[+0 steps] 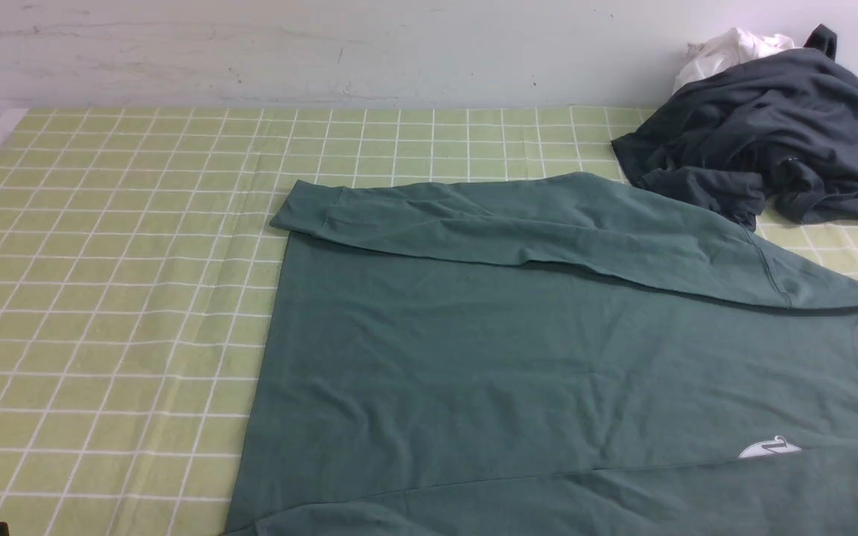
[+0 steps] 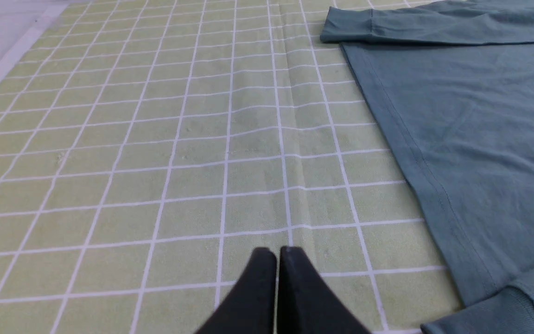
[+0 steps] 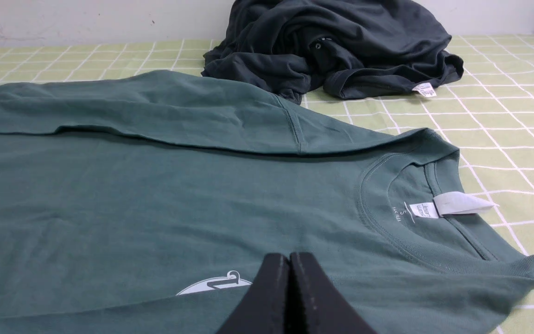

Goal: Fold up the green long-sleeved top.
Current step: Use the left arm to clamp the cuff closest to it

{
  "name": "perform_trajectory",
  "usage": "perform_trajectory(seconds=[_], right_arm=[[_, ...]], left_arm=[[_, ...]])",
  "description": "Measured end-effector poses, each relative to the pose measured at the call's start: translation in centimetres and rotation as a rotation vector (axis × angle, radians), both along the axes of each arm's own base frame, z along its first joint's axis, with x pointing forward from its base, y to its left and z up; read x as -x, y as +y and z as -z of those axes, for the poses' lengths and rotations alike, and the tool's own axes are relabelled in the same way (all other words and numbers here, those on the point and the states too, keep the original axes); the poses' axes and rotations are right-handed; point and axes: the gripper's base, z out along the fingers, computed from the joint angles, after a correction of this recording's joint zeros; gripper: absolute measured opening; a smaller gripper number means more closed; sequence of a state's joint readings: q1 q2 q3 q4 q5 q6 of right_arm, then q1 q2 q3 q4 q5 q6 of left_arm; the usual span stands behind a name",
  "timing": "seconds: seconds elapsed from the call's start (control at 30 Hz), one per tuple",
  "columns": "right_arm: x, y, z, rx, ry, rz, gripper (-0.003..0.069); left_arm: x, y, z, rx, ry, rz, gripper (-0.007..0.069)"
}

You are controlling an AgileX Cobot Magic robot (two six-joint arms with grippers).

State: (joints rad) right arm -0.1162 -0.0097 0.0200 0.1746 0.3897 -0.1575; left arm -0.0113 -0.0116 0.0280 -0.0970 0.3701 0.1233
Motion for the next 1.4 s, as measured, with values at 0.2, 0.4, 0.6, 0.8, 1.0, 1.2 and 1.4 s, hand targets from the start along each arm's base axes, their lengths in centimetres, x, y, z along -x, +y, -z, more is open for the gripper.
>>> perform_trajectory(seconds=[0.2,0.4,0.6,0.8,1.0,1.2,1.4], right_arm=[[0.0,0.0,0.0,0.0,0.0,0.0,-0.001],[0.0,0.0,0.0,0.0,0.0,0.0,-0.001],[0.0,0.0,0.0,0.0,0.0,0.0,-0.001],[0.0,0.0,0.0,0.0,0.0,0.0,-0.001],[0.0,0.0,0.0,0.0,0.0,0.0,-0.001],[0.0,0.0,0.0,0.003,0.0,0.0,-0.001],[-0.2,-0.2,-0.6,0.015,-0.089,0.015,-0.001]], left_arm=[[0.0,0.0,0.0,0.0,0.0,0.0,-0.0004],[0.0,0.0,0.0,0.0,0.0,0.0,-0.0004],[0.0,0.0,0.0,0.0,0.0,0.0,-0.0004],[0.0,0.0,0.0,0.0,0.0,0.0,-0.0004],[0.0,0.0,0.0,-0.002,0.0,0.001,-0.0004],[-0.1,0.0,-0.4,-0.003,-0.046,-0.004,-0.0004],[-0.4,0.3,-2.9,-0.002,-0.326,-0.031,-0.0004]])
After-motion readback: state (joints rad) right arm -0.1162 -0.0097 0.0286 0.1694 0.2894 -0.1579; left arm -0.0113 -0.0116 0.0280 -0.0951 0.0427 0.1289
